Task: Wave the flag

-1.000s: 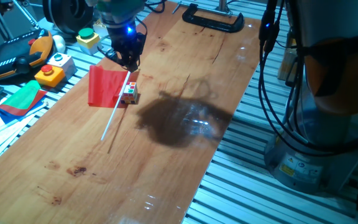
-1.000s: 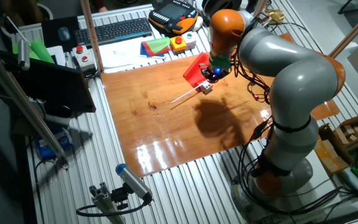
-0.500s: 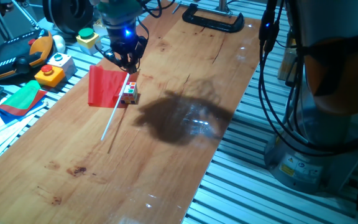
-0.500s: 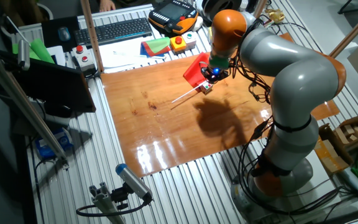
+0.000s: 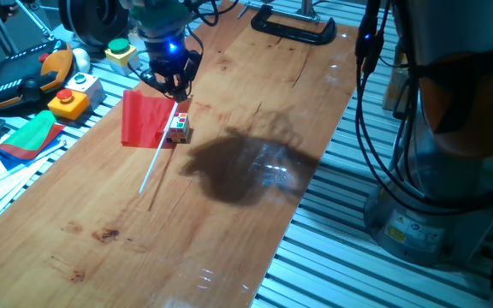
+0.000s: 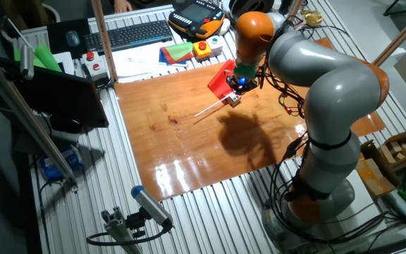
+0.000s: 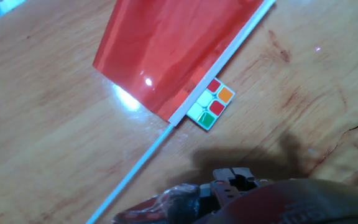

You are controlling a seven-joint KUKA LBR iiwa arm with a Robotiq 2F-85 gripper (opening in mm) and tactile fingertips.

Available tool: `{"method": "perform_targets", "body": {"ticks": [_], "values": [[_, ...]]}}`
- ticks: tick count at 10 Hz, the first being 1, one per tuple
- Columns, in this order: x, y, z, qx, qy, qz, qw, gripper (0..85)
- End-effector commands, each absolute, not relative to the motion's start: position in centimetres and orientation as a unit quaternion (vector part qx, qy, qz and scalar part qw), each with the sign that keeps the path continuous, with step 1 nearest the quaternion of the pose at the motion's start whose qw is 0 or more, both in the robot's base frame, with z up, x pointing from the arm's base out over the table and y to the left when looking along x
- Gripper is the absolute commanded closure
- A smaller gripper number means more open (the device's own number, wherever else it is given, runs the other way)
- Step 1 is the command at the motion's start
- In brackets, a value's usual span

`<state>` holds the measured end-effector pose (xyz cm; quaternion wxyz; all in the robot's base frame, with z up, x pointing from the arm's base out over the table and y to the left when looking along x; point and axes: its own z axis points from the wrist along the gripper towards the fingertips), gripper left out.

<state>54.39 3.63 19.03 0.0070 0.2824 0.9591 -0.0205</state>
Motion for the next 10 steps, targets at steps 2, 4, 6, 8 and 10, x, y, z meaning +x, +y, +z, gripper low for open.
{"method": "perform_targets", "body": {"ticks": [2, 4, 6, 8, 10], "values": [[54.48, 3.76, 18.98, 0.284, 0.958, -0.029, 0.012, 84.3], [54.48, 3.80, 18.98, 0.289, 0.957, -0.023, 0.008, 84.3], [54.48, 3.91, 18.97, 0.290, 0.957, -0.018, 0.006, 84.3], [54.48, 3.93, 18.97, 0.293, 0.956, -0.012, -0.001, 84.3], [54.35, 4.10, 18.89, 0.298, 0.954, -0.011, -0.008, 84.3]]}}
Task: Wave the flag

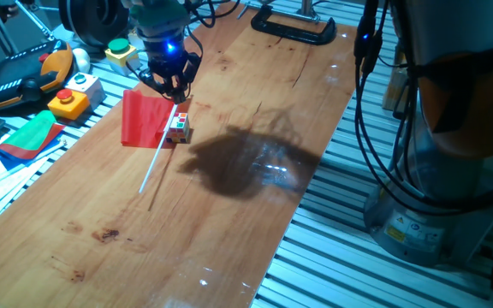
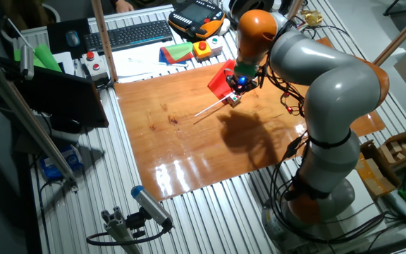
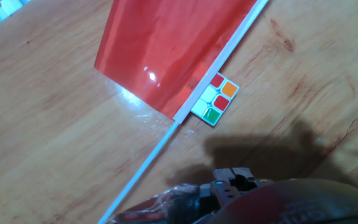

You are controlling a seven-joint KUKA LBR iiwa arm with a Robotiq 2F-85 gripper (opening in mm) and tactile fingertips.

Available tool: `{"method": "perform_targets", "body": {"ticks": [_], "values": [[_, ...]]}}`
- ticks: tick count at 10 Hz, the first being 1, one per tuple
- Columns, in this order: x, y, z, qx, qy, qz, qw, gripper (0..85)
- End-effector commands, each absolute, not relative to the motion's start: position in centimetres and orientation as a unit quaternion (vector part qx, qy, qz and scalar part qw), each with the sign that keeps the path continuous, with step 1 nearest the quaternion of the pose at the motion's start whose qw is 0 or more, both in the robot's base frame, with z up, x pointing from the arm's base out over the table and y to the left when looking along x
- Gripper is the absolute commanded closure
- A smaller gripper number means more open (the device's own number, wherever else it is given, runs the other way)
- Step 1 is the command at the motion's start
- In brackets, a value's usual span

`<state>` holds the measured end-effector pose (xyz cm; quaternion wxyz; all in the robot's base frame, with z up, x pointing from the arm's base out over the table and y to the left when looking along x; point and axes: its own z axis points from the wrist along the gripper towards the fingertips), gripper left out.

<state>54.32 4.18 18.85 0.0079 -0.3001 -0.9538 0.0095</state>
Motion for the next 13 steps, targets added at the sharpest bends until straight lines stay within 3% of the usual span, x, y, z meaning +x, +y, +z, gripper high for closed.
{"method": "perform_targets", "body": {"ticks": [1, 13], "values": [[54.2, 4.4, 18.7, -0.316, -0.949, 0.008, 0.009, 84.3], [55.2, 6.2, 16.0, -0.397, -0.918, 0.000, -0.003, 84.3]]}}
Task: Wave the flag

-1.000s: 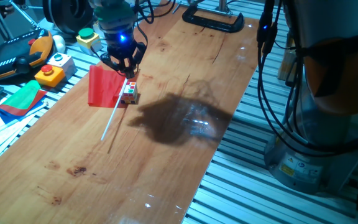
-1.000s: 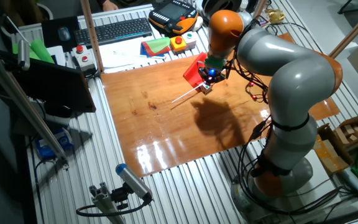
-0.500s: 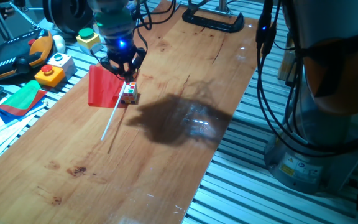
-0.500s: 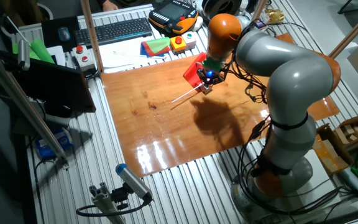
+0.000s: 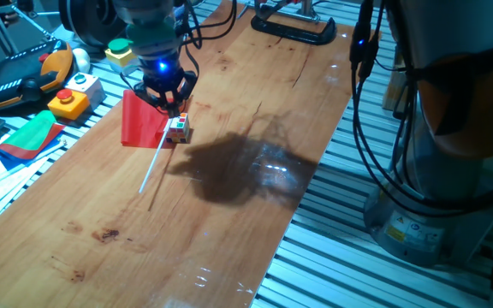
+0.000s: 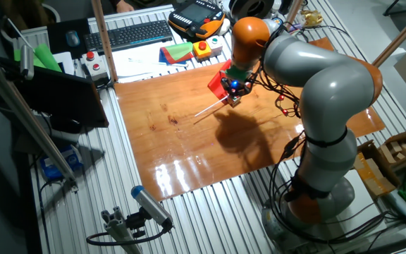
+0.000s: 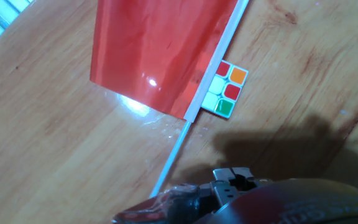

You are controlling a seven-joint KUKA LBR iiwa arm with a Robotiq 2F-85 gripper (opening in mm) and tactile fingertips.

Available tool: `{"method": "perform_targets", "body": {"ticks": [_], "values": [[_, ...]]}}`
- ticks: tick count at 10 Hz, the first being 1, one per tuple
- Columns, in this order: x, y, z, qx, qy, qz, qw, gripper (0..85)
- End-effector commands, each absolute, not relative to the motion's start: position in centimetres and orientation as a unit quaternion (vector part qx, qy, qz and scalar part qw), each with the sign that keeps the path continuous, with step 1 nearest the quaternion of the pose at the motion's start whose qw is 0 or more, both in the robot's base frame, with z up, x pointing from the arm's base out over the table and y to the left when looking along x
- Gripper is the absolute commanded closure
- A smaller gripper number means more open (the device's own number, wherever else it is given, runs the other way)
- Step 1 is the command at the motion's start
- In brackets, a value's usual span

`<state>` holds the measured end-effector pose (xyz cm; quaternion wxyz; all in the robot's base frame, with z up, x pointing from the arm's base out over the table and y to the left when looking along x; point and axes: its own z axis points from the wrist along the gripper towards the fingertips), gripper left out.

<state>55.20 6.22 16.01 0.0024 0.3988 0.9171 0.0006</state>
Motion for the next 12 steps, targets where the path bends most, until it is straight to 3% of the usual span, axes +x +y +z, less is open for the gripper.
{"method": "perform_targets", "body": {"ticks": [1, 12], "values": [[55.25, 6.25, 15.96, 0.401, 0.916, 0.002, 0.002, 84.3], [55.51, 6.39, 15.28, 0.406, 0.914, -0.002, 0.005, 84.3]]}}
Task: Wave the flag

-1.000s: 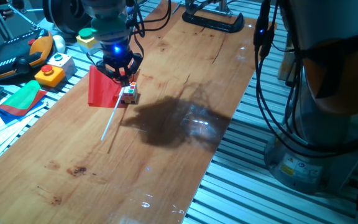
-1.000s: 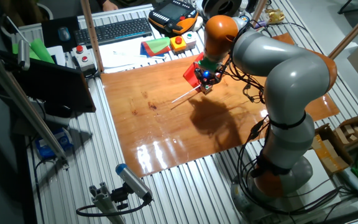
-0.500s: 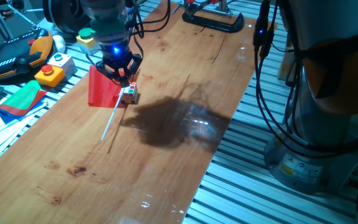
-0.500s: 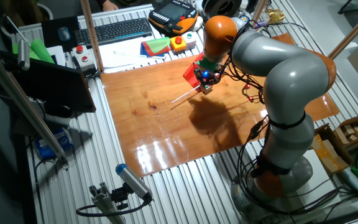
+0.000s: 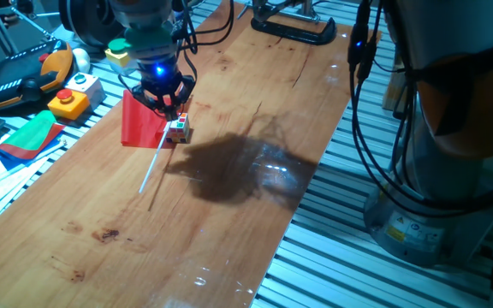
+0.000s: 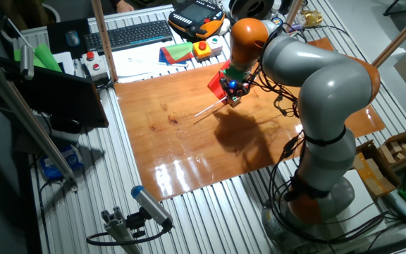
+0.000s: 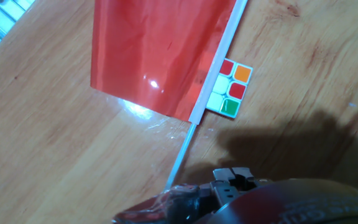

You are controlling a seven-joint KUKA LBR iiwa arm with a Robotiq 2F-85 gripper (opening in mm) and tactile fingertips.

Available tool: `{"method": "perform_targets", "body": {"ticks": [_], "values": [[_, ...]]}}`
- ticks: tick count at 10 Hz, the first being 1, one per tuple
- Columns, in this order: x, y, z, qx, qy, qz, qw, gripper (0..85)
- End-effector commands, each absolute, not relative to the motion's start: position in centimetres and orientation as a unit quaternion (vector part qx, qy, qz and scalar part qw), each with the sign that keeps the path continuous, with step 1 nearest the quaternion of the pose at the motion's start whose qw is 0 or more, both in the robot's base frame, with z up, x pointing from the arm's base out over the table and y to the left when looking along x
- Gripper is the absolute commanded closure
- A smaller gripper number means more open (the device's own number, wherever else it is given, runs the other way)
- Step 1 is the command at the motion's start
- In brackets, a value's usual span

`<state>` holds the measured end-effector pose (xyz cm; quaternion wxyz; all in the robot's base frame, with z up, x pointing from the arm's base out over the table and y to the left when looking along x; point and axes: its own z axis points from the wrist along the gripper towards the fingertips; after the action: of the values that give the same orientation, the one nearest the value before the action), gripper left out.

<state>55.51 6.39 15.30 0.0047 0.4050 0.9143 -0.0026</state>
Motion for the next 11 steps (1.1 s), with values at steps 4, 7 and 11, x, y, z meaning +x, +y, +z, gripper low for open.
{"method": "perform_targets", "body": {"ticks": [4, 7, 11], "values": [[55.51, 6.39, 15.28, 0.367, 0.930, -0.009, -0.018, 84.3], [55.51, 6.39, 15.28, 0.387, 0.922, -0.001, -0.023, 84.3], [55.51, 6.39, 15.28, 0.397, 0.918, -0.016, 0.001, 84.3]]}}
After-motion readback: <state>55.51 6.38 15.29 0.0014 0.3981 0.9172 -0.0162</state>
